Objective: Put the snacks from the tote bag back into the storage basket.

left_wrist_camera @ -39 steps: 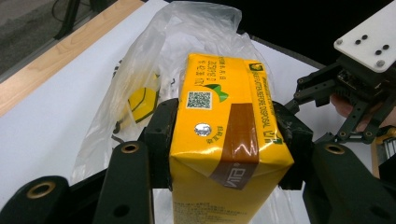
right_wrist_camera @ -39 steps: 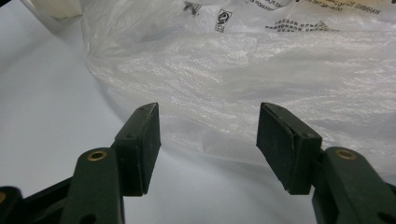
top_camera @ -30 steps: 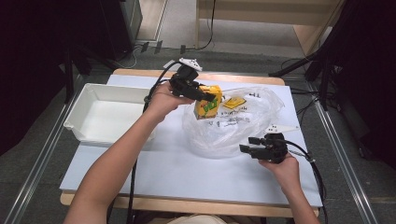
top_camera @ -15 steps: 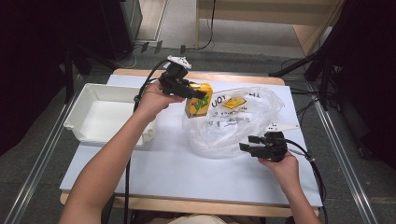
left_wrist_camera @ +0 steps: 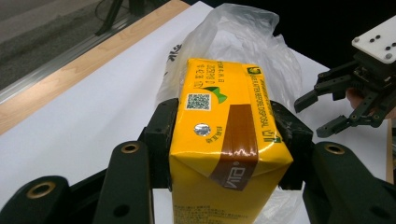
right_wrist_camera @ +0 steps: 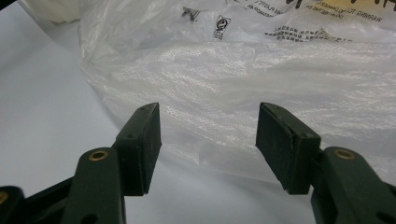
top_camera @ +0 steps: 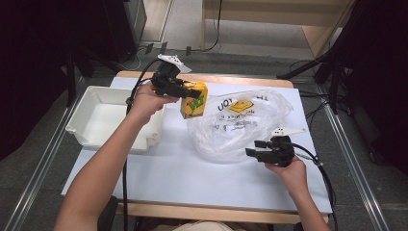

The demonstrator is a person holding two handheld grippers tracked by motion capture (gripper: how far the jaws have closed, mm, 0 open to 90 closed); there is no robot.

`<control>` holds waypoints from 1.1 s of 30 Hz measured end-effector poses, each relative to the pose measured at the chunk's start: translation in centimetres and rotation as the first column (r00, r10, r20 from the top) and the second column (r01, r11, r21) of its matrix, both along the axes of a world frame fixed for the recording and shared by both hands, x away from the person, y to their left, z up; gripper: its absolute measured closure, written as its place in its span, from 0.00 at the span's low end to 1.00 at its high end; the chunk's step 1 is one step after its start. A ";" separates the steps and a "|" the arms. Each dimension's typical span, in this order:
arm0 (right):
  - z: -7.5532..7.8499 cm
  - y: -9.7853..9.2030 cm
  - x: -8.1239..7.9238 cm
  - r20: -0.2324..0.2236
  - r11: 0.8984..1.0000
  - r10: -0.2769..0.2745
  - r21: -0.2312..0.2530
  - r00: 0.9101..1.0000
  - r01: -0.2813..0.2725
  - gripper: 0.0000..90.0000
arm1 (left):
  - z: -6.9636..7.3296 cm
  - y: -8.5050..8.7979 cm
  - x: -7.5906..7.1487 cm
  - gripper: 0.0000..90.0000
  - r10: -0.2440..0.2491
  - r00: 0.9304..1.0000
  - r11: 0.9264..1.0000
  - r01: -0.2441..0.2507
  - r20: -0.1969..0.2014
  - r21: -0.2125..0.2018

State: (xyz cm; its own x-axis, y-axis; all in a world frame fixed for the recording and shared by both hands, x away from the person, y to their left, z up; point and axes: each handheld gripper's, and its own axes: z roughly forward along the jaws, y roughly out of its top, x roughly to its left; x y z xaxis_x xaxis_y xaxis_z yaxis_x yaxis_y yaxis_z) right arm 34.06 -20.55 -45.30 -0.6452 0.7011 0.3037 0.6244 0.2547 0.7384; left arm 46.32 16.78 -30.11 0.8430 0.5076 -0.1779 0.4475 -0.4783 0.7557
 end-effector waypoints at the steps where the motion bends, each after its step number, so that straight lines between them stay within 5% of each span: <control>1: 0.0 0.0 0.0 -0.001 1.000 -0.002 -0.002 1.000 0.002 0.46 | 0.0 0.2 0.0 0.58 0.004 1.000 1.000 -0.004 0.000 -0.002; 25: 0.0 0.1 0.0 0.011 1.000 0.006 -0.010 1.000 -0.006 0.44 | 0.7 3.8 0.0 0.58 0.064 0.998 0.998 -0.064 0.027 -0.007; 33: 0.0 0.1 0.0 0.011 1.000 0.005 -0.011 1.000 -0.005 0.45 | 0.4 5.4 0.5 0.58 0.111 0.994 0.993 -0.110 0.008 -0.035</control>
State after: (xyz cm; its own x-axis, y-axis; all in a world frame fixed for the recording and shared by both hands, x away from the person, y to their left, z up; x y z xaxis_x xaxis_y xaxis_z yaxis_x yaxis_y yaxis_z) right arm 34.04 -20.50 -45.28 -0.6519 0.7011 0.2889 0.6149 0.2658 0.7425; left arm 46.86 22.19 -29.71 0.7840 0.5913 -0.1891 0.4885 -0.3997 0.7756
